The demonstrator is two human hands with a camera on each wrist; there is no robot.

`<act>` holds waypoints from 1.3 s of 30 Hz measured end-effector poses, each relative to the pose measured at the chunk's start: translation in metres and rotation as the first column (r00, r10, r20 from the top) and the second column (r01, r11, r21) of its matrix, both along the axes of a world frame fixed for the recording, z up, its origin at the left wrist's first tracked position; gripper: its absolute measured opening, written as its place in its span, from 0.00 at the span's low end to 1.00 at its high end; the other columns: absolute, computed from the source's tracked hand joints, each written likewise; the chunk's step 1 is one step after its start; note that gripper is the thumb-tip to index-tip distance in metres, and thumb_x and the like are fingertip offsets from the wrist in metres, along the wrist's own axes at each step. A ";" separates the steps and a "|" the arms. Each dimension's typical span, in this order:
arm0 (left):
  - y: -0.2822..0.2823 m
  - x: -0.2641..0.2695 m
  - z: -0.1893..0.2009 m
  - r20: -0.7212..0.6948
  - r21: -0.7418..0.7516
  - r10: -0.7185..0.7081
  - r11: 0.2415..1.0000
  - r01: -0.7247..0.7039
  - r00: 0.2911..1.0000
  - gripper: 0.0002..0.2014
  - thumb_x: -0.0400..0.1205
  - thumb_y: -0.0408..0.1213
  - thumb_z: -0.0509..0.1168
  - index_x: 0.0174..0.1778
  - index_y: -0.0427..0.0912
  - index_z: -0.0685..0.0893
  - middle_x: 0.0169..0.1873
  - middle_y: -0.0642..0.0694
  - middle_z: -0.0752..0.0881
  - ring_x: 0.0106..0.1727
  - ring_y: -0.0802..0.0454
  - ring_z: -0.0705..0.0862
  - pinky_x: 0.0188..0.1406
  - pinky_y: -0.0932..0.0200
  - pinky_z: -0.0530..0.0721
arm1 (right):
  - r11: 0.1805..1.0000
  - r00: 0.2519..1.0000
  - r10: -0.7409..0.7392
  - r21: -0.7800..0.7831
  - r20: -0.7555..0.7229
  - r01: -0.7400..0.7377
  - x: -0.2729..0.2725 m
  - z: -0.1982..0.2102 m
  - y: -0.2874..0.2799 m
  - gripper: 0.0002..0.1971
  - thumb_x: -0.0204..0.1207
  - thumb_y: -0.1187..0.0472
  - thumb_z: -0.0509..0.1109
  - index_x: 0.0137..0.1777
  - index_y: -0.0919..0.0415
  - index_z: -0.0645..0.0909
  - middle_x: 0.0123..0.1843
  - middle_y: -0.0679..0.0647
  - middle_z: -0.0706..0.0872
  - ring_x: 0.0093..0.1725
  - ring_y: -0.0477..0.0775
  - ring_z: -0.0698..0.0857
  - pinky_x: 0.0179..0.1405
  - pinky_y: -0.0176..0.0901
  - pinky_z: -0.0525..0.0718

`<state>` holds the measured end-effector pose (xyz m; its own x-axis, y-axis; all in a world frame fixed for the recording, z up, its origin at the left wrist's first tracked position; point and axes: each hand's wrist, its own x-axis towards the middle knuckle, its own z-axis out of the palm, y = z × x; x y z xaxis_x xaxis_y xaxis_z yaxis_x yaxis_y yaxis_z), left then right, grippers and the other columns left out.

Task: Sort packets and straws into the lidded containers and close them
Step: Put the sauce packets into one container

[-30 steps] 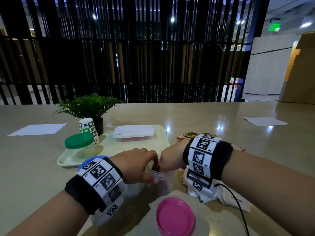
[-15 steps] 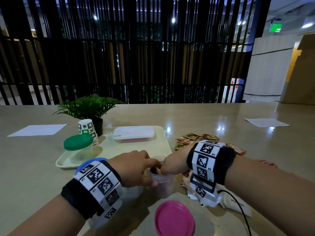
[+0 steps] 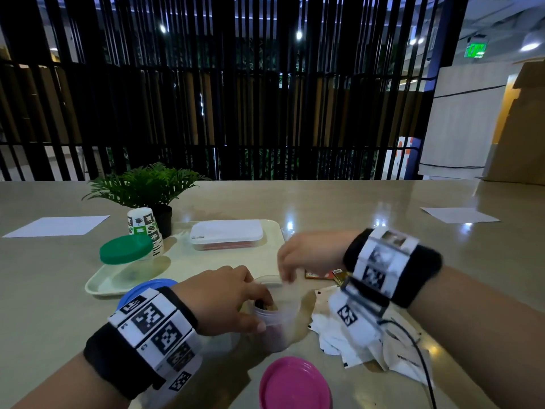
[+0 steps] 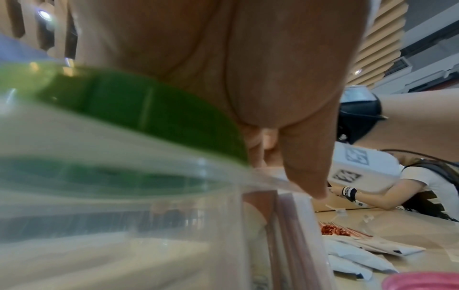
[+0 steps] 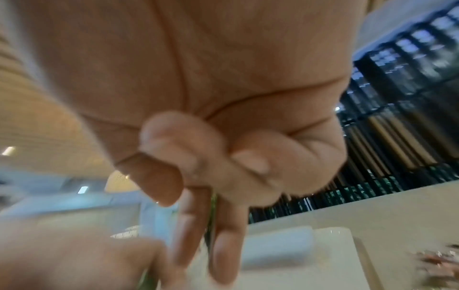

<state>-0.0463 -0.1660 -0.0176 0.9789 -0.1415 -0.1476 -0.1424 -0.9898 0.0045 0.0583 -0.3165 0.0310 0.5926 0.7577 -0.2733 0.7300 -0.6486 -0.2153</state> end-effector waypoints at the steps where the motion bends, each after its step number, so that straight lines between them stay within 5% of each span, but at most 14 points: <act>1: 0.000 0.000 0.000 -0.001 -0.004 -0.001 1.000 0.001 1.000 0.22 0.80 0.63 0.61 0.71 0.73 0.69 0.69 0.56 0.71 0.63 0.55 0.71 0.58 0.57 0.71 | 0.995 0.999 -0.043 0.086 0.014 0.041 0.012 0.012 -0.007 0.11 0.81 0.64 0.64 0.58 0.66 0.82 0.47 0.55 0.84 0.44 0.54 0.82 0.36 0.38 0.77; 4: 0.000 -0.001 0.000 -0.001 -0.007 -0.005 1.000 0.005 1.000 0.23 0.80 0.63 0.61 0.72 0.72 0.69 0.70 0.56 0.71 0.67 0.54 0.71 0.65 0.54 0.73 | 0.938 0.967 -0.251 0.261 0.052 0.229 0.044 0.030 -0.023 0.07 0.83 0.61 0.61 0.51 0.62 0.79 0.42 0.52 0.81 0.29 0.46 0.72 0.25 0.35 0.69; 8: 0.001 0.000 -0.001 -0.001 -0.009 -0.005 1.000 0.005 1.000 0.22 0.80 0.64 0.61 0.71 0.73 0.69 0.71 0.56 0.70 0.69 0.54 0.70 0.68 0.52 0.72 | 0.953 0.937 -0.289 -0.031 0.197 0.301 0.085 0.005 -0.028 0.11 0.83 0.63 0.61 0.55 0.68 0.83 0.44 0.55 0.82 0.33 0.48 0.74 0.28 0.34 0.70; 11: 0.001 0.000 -0.001 -0.009 -0.012 -0.004 1.000 0.003 1.000 0.23 0.80 0.64 0.61 0.72 0.73 0.68 0.71 0.57 0.69 0.69 0.54 0.70 0.69 0.52 0.72 | 0.930 0.927 -0.271 -0.179 0.259 0.322 0.103 -0.026 -0.027 0.05 0.81 0.61 0.63 0.45 0.58 0.80 0.42 0.52 0.79 0.39 0.50 0.77 0.34 0.37 0.75; 14: 0.001 0.000 0.000 -0.016 -0.021 -0.006 1.000 0.006 1.000 0.23 0.80 0.63 0.61 0.72 0.73 0.69 0.71 0.57 0.69 0.69 0.55 0.69 0.68 0.53 0.72 | 0.908 0.932 -0.225 -0.285 0.282 0.306 0.114 -0.046 -0.021 0.06 0.81 0.61 0.63 0.48 0.62 0.79 0.47 0.56 0.81 0.45 0.53 0.76 0.39 0.40 0.75; 18: 0.001 0.000 0.000 -0.014 -0.020 -0.009 1.000 0.009 1.000 0.22 0.80 0.63 0.61 0.72 0.73 0.69 0.71 0.57 0.69 0.69 0.55 0.69 0.68 0.54 0.71 | 0.933 0.949 -0.205 -0.247 0.238 0.263 0.119 -0.050 -0.017 0.14 0.80 0.62 0.64 0.62 0.64 0.83 0.61 0.58 0.85 0.49 0.51 0.77 0.46 0.40 0.75; 24: 0.002 0.000 -0.001 -0.012 -0.014 -0.011 1.000 0.010 1.000 0.22 0.79 0.64 0.61 0.70 0.74 0.69 0.70 0.57 0.69 0.69 0.55 0.69 0.69 0.51 0.71 | 0.948 0.938 -0.237 -0.150 0.252 0.280 0.125 -0.062 -0.020 0.18 0.77 0.54 0.71 0.65 0.59 0.82 0.64 0.57 0.85 0.55 0.55 0.83 0.54 0.44 0.78; 28: 0.002 0.001 -0.001 -0.020 -0.014 -0.006 1.000 0.006 1.000 0.22 0.80 0.64 0.61 0.70 0.74 0.69 0.70 0.57 0.69 0.69 0.54 0.69 0.69 0.51 0.71 | 0.934 0.936 -0.258 -0.187 0.240 0.306 0.121 -0.060 -0.019 0.18 0.81 0.57 0.65 0.67 0.63 0.81 0.67 0.59 0.83 0.66 0.58 0.82 0.62 0.45 0.79; 36: 0.002 0.001 -0.001 -0.025 -0.009 -0.004 1.000 0.004 1.000 0.22 0.80 0.63 0.61 0.71 0.73 0.69 0.71 0.57 0.69 0.70 0.54 0.69 0.70 0.50 0.72 | 0.931 0.918 -0.357 0.151 0.173 0.334 0.130 -0.039 -0.037 0.02 0.69 0.65 0.78 0.41 0.58 0.89 0.41 0.47 0.88 0.45 0.46 0.84 0.42 0.38 0.81; 39: 0.002 0.001 -0.001 -0.026 -0.010 -0.005 1.000 0.005 1.000 0.22 0.80 0.63 0.61 0.71 0.74 0.69 0.71 0.57 0.69 0.70 0.54 0.69 0.69 0.51 0.72 | 0.916 0.913 -0.372 0.224 0.167 0.332 0.131 -0.038 -0.044 0.05 0.69 0.67 0.79 0.38 0.58 0.87 0.42 0.48 0.87 0.44 0.46 0.84 0.45 0.40 0.83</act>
<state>-0.0455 -0.1644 -0.0189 0.9740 -0.1479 -0.1719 -0.1469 -0.9890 0.0182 0.1894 -0.3602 -0.0068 0.8574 0.5146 0.0061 0.5020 -0.8337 -0.2302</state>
